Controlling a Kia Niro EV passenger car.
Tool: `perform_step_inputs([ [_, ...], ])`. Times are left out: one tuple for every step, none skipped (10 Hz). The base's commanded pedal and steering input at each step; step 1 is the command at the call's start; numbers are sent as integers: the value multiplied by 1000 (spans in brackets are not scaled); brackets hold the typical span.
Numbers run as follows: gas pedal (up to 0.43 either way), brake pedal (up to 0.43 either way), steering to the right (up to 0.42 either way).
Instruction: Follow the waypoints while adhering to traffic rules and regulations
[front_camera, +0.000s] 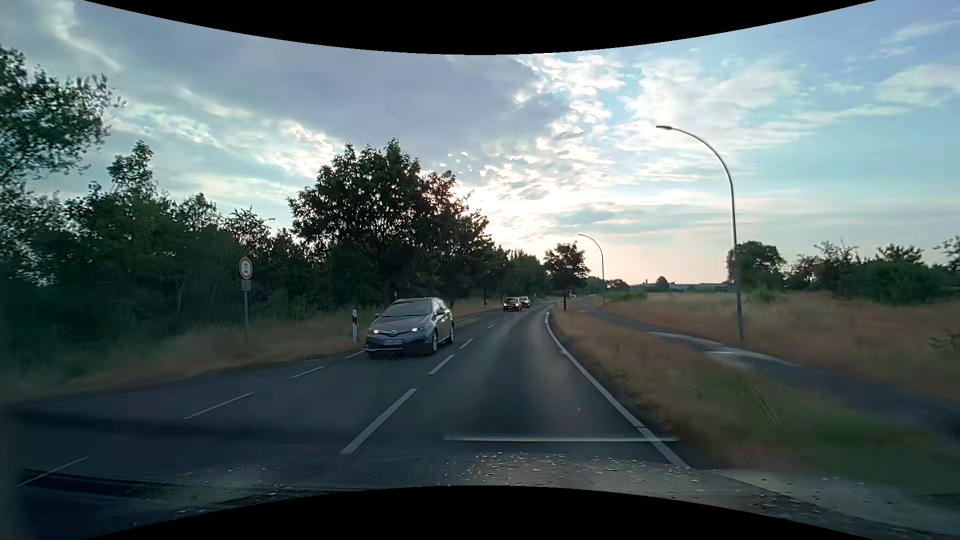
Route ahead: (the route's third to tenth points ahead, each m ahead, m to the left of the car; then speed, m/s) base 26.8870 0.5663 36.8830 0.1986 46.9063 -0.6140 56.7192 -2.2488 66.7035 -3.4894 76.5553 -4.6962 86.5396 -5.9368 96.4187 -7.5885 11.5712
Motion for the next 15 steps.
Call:
perform_step_inputs([
  [268, 0, 4],
  [268, 0, 4],
  [268, 0, 4],
  [268, 0, 5],
  [268, 0, 7],
  [268, 0, 9],
  [268, 0, 10],
  [268, 0, 11],
  [268, 0, 11],
  [268, 0, 12],
  [268, 0, 14],
  [268, 0, 14],
  [268, 0, 14],
  [268, 0, 14],
  [268, 0, 14],
])
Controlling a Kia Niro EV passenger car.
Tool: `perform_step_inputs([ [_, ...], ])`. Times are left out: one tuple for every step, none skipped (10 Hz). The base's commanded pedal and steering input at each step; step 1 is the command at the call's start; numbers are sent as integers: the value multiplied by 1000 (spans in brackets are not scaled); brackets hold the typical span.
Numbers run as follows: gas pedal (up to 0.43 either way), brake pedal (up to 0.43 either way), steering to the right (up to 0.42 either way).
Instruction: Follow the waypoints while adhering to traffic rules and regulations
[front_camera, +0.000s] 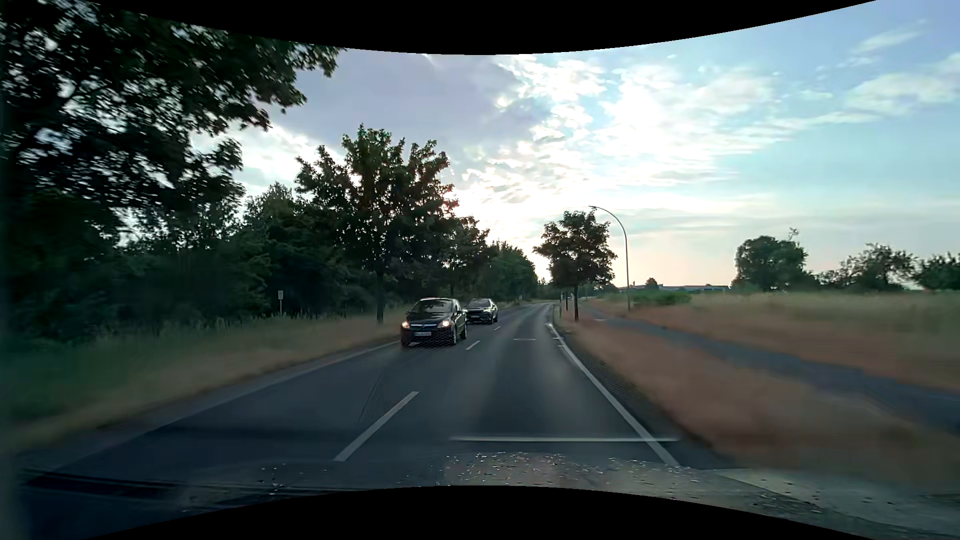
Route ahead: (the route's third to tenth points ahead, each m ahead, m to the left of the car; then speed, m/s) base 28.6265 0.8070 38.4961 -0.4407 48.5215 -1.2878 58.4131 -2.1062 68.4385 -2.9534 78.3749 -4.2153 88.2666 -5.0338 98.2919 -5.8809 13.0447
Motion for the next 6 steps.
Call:
perform_step_inputs([
  [268, 0, 14],
  [268, 0, 14],
  [268, 0, 14],
  [260, 0, 13],
  [260, 0, 12],
  [248, 0, 9],
])
